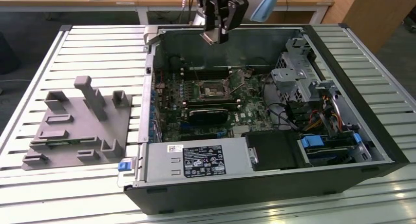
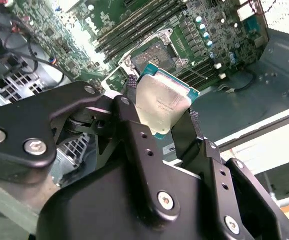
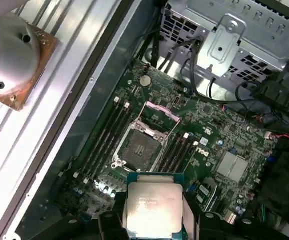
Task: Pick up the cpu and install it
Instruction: 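Place the cpu into insertion slot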
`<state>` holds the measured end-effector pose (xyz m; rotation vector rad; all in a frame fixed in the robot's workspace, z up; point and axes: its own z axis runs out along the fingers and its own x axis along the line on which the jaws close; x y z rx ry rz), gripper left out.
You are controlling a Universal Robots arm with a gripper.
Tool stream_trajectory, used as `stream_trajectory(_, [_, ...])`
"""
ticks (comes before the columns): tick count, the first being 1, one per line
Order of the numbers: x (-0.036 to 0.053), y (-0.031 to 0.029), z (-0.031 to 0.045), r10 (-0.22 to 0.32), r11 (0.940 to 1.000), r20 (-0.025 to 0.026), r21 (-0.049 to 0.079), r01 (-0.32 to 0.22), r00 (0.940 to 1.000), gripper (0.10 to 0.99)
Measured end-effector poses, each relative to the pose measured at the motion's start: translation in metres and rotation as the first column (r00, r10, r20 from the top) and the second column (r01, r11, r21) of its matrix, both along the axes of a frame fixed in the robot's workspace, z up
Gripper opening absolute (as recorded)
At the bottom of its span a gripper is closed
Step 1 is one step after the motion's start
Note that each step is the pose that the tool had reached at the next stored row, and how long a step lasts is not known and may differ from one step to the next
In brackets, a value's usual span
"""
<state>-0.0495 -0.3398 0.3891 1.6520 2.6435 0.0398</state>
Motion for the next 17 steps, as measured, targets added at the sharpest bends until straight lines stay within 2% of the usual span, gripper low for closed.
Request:
stream_trajectory(4, [0.0, 0.0001, -0.0004, -0.057, 0.9984, 0.0, 0.0, 0.057, 0.9984, 0.529])
stream_trajectory(9, [0.0, 0.0001, -0.0008, -0.125, 0.9921, 0.0, 0.0, 0.125, 0.9921, 0.529])
stream_trajectory(13, [0.0, 0.0002, -0.0011, -0.181, 0.9835, 0.0, 0.0, 0.181, 0.9835, 0.529])
stream_trajectory(17, [0.0, 0.0002, -0.0015, -0.235, 0.972, 0.0001, -0.001, 0.235, 0.972, 0.529])
